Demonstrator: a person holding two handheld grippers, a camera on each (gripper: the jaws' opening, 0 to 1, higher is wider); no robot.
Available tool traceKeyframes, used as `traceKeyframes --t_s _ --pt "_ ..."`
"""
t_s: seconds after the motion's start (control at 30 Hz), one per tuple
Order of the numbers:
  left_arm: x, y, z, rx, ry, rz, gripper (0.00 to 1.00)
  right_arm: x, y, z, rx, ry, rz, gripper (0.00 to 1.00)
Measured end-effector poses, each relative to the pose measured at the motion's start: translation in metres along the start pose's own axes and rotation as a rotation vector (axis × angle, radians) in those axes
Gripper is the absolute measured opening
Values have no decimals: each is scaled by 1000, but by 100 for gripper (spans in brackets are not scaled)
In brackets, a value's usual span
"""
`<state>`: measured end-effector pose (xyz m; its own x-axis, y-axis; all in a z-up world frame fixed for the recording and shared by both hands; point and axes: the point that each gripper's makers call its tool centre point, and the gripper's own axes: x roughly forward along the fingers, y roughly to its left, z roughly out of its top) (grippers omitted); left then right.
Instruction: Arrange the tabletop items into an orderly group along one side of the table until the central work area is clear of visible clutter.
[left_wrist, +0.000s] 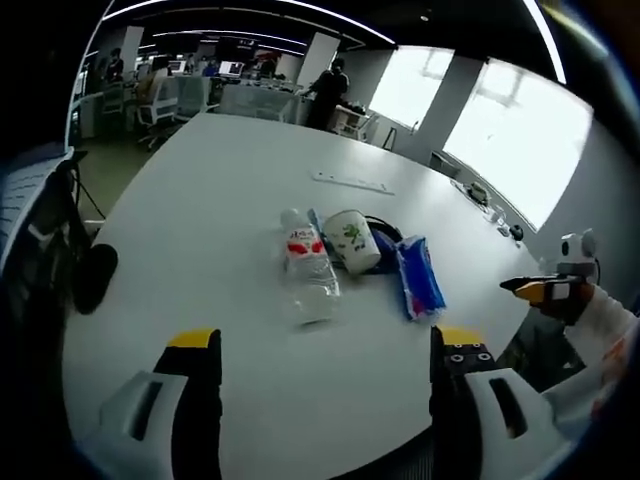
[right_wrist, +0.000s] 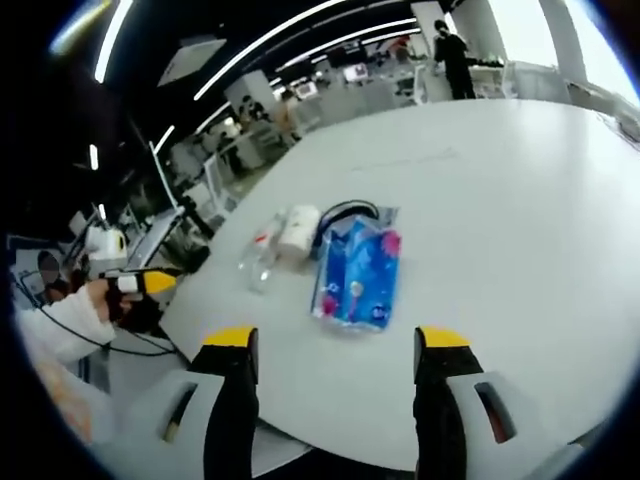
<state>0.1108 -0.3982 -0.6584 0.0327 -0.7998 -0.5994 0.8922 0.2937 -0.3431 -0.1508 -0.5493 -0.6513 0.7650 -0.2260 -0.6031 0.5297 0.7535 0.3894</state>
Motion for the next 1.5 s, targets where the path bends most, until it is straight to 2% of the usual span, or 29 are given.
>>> traceKeyframes --t_s 0.33,1.07,1.5 --pt "3 7 2 -22 -5 3 87 3 2 1 3 8 3 61" --pt "10 8 3 -39 5 4 86 6 -1 -4 15 23 0 60" --pt "29 3 13 -32 28 -11 85 9 3 -2 22 19 8 59"
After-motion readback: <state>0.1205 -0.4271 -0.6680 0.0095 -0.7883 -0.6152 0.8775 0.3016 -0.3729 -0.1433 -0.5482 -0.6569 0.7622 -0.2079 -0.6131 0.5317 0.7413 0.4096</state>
